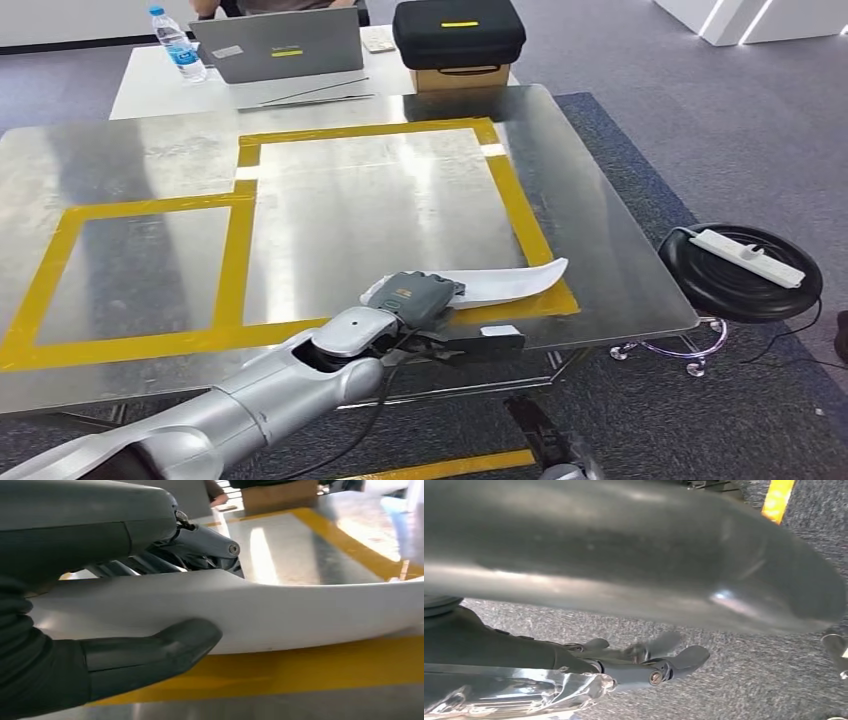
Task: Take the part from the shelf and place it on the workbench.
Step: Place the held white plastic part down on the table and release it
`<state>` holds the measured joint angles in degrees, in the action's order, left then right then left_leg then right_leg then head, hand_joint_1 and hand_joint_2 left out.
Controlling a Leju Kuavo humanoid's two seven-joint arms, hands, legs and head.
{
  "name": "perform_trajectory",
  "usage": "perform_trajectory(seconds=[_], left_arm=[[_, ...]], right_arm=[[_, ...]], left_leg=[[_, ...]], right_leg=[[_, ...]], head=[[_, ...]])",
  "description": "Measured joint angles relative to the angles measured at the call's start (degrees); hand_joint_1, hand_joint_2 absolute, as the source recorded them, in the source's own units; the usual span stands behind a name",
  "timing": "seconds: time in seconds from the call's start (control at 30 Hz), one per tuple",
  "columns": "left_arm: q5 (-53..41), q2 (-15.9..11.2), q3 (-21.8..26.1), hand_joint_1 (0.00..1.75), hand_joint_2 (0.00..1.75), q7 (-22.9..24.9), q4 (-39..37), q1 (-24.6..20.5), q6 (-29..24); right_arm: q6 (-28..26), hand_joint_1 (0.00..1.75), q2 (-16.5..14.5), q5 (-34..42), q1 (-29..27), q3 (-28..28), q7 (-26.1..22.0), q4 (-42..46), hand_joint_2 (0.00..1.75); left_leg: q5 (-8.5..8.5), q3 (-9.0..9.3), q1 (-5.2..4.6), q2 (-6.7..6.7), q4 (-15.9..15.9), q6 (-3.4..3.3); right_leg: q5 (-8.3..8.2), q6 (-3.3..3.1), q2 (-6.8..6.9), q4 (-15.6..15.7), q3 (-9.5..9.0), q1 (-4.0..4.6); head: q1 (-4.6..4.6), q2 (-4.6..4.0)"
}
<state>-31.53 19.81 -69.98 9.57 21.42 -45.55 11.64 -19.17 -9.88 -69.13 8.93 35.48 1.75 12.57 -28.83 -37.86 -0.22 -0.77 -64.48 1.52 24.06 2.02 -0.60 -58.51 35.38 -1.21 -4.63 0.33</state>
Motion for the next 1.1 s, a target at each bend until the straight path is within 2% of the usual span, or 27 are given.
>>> perform_trajectory(seconds=[0.03, 0.07, 0.1, 0.13, 0.17, 0.23, 0.3, 0.4, 0.43, 0.47, 0.5, 0.57, 0.6, 0.63, 0.67, 0.73, 0.77, 0.8, 0.9, 0.93, 0.97, 1.0, 1.07, 1.1], left_arm=[[0.22, -0.03, -0.09, 1.75, 1.75, 1.08, -0.87, -0.07, 0.82], [0.48, -0.07, -0.13, 1.75, 1.75, 2.34, -1.65, -0.08, 1.56], [0.71, -0.14, -0.14, 1.75, 1.75, 3.57, -2.33, -0.07, 2.18], [0.88, -0.20, -0.15, 1.75, 1.75, 4.58, -2.85, -0.11, 2.63], [0.98, -0.24, -0.14, 1.75, 1.75, 5.28, -3.26, -0.22, 2.90], [1.04, -0.26, -0.14, 1.75, 1.75, 5.84, -3.79, -0.61, 3.11], [1.33, -0.20, -0.09, 1.75, 1.75, 6.40, -4.22, -0.96, 3.18], [2.58, -0.16, 0.45, 1.75, 1.75, 8.30, -4.82, -1.00, 1.54], [3.06, -0.20, 0.83, 1.75, 1.75, 9.02, -4.97, -0.98, 0.52], [3.46, -0.23, 1.27, 1.75, 1.75, 9.62, -5.11, -0.98, -0.49], [3.75, -0.29, 1.75, 1.75, 1.75, 10.13, -5.26, -0.93, -1.38], [4.01, -0.48, 2.57, 1.75, 1.75, 10.96, -5.58, -0.67, -2.95], [4.03, -0.60, 2.92, 1.75, 1.75, 11.46, -5.74, -0.47, -3.84], [4.06, -0.72, 3.25, 1.75, 1.75, 12.06, -5.86, -0.33, -4.84], [4.14, -0.88, 3.62, 1.75, 1.75, 12.72, -5.95, -0.28, -5.93], [4.45, -1.36, 4.57, 1.75, 1.75, 14.10, -6.07, -0.52, -7.97], [4.71, -1.72, 5.16, 1.75, 1.75, 14.80, -6.15, -0.76, -8.94], [4.99, -2.10, 5.80, 1.75, 1.75, 15.51, -6.25, -0.98, -9.93], [5.95, -3.32, 7.75, 1.75, 1.75, 17.57, -6.48, -1.36, -12.77], [6.18, -3.71, 8.33, 1.75, 1.75, 18.05, -6.52, -1.45, -13.40], [6.32, -4.07, 8.87, 1.75, 1.75, 18.35, -6.57, -1.56, -13.83], [6.40, -4.41, 9.32, 1.75, 1.75, 18.50, -6.61, -1.63, -14.10], [6.49, -4.96, 9.97, 1.75, 1.75, 18.65, -6.73, -1.56, -14.38], [6.54, -5.22, 10.22, 1.75, 1.75, 18.81, -6.79, -1.44, -14.55]], right_arm=[[-0.01, 0.00, 0.00, 0.08, 0.02, -0.01, 0.14, 0.00, 0.00], [-0.01, 0.00, 0.00, 0.14, 0.01, -0.01, 0.29, 0.00, 0.00], [-0.02, 0.00, 0.00, 0.19, -0.01, -0.01, 0.43, 0.00, 0.00], [-0.02, 0.00, 0.00, 0.22, -0.03, -0.01, 0.53, 0.01, 0.00], [-0.02, 0.00, 0.00, 0.23, -0.03, -0.01, 0.59, 0.01, 0.00], [-0.02, 0.00, 0.00, 0.24, -0.01, -0.01, 0.62, 0.02, 0.00], [-0.03, 0.00, 0.00, 0.28, -0.01, -0.02, 0.63, 0.03, 0.00], [-0.15, 0.00, 0.00, 0.72, -0.08, -0.01, 0.61, 0.04, 0.00], [-0.25, 0.00, 0.00, 0.97, -0.14, 0.01, 0.54, 0.04, 0.00], [-0.35, 0.00, 0.00, 1.21, -0.22, 0.04, 0.44, 0.04, 0.00], [-0.46, 0.00, 0.00, 1.44, -0.33, 0.07, 0.32, 0.04, 0.00], [-0.63, 0.00, 0.00, 1.82, -0.59, 0.10, 0.08, 0.04, 0.00], [-0.70, 0.00, 0.00, 2.03, -0.77, 0.12, -0.02, 0.04, 0.00], [-0.76, 0.00, 0.00, 2.23, -0.93, 0.14, -0.12, 0.04, 0.00], [-0.83, 0.00, 0.00, 2.43, -1.06, 0.16, -0.23, 0.04, 0.00], [-0.97, 0.00, 0.01, 2.77, -1.15, 0.26, -0.40, 0.04, 0.00], [-1.02, 0.00, 0.00, 2.94, -1.18, 0.31, -0.50, 0.03, 0.00], [-1.07, 0.00, -0.01, 3.11, -1.25, 0.38, -0.60, 0.03, 0.00], [-1.21, 0.00, -0.01, 3.49, -1.61, 0.61, -0.91, 0.04, 0.00], [-1.24, 0.00, -0.01, 3.54, -1.67, 0.68, -0.97, 0.04, 0.00], [-1.26, 0.00, -0.01, 3.57, -1.70, 0.78, -1.01, 0.04, 0.00], [-1.27, 0.00, -0.01, 3.62, -1.72, 0.87, -1.03, 0.04, 0.00], [-1.29, 0.00, 0.00, 3.70, -1.80, 1.03, -1.05, 0.04, 0.00], [-1.29, 0.00, 0.00, 3.74, -1.85, 1.09, -1.06, 0.04, 0.00]], left_leg=[[-1.77, -2.02, 0.02, 0.01, -4.08, 0.12], [-2.85, -3.71, 0.03, 0.02, -7.40, 0.15], [-2.94, -4.60, 0.03, 0.02, -9.08, 0.11], [-1.93, -4.36, 0.02, 0.02, -8.51, -0.02], [-0.16, -2.99, 0.02, 0.03, -5.84, -0.21], [3.09, 1.23, -0.01, 0.09, 1.94, -0.72], [4.04, 3.65, -0.07, 0.10, 6.49, -1.04], [4.30, 3.96, 0.00, -0.02, 7.42, -1.70], [4.49, 4.04, 0.13, -0.02, 7.57, -2.03], [4.68, 4.10, 0.28, 0.00, 7.71, -2.30], [4.78, 4.11, 0.34, 0.01, 7.75, -2.47], [4.85, 4.02, 0.33, 0.02, 7.73, -2.60], [4.86, 3.99, 0.33, 0.01, 7.72, -2.61], [4.87, 3.99, 0.33, 0.01, 7.71, -2.59], [4.88, 4.02, 0.34, 0.01, 7.69, -2.54], [4.83, 4.06, 0.26, 0.00, 7.57, -2.17], [4.82, 4.01, 0.13, -0.01, 7.49, -1.87], [4.87, 3.93, -0.01, -0.02, 7.48, -1.54], [5.14, 3.82, -0.01, -0.03, 7.74, -0.63], [4.72, 3.61, 0.06, 0.00, 7.30, -0.33], [3.66, 2.92, 0.12, 0.03, 5.81, -0.04], [1.99, 1.63, 0.15, 0.06, 3.04, 0.23], [-1.83, -2.29, 0.18, 0.08, -5.02, 0.52], [-2.77, -3.84, 0.18, 0.08, -8.11, 0.53]], right_leg=[[0.02, -0.17, 0.06, 0.00, 0.00, 0.02], [0.03, -0.24, 0.10, 0.00, -0.01, 0.04], [0.04, -0.29, 0.10, 0.00, -0.03, 0.07], [0.03, -0.30, 0.05, 0.00, -0.07, 0.09], [0.00, -0.28, -0.03, 0.00, -0.14, 0.10], [-0.03, -0.03, -0.25, -0.08, -0.22, 0.24], [-0.06, 0.51, -0.38, -0.07, -0.21, 0.44], [-0.14, 1.50, -0.35, 0.26, -0.30, 0.45], [0.44, 1.80, -0.22, -0.48, 0.03, 0.43], [1.60, 2.06, -0.08, -2.29, 0.83, 0.42], [3.32, 2.25, 0.06, -5.37, 2.19, 0.39], [6.80, 2.51, 0.15, -12.85, 5.48, 0.36], [7.50, 2.57, 0.15, -15.22, 6.49, 0.37], [7.11, 2.59, 0.15, -15.41, 6.49, 0.36], [5.74, 2.57, 0.16, -13.27, 5.33, 0.34], [2.46, 2.57, 0.17, -5.36, 1.10, 0.25], [1.45, 2.35, 0.10, -2.20, -0.59, 0.21], [1.07, 2.07, 0.04, -0.42, -1.51, 0.21], [0.76, 0.75, -0.07, 0.18, -1.58, 0.38], [0.63, 0.36, -0.05, 0.24, -1.55, 0.36], [0.51, 0.00, -0.03, 0.32, -1.51, 0.29], [0.45, -0.26, 0.02, 0.36, -1.47, 0.23], [0.44, -0.52, 0.10, 0.36, -1.32, 0.28], [0.43, -0.57, 0.13, 0.35, -1.26, 0.31]], head=[[0.07, 0.00], [0.06, 0.00], [0.08, 0.00], [0.08, 0.00], [0.08, 0.00], [0.09, 0.00], [0.05, 0.00], [0.01, 0.00], [-0.04, 0.00], [-0.15, 0.00], [-0.26, 0.00], [-0.39, 0.00], [-0.39, 0.00], [-0.42, 0.00], [-0.43, 0.00], [-0.45, 0.00], [-0.39, 0.00], [-0.32, 0.00], [-0.24, 0.00], [-0.18, 0.00], [-0.05, 0.00], [0.08, 0.00], [0.27, 0.00], [0.27, 0.00]])
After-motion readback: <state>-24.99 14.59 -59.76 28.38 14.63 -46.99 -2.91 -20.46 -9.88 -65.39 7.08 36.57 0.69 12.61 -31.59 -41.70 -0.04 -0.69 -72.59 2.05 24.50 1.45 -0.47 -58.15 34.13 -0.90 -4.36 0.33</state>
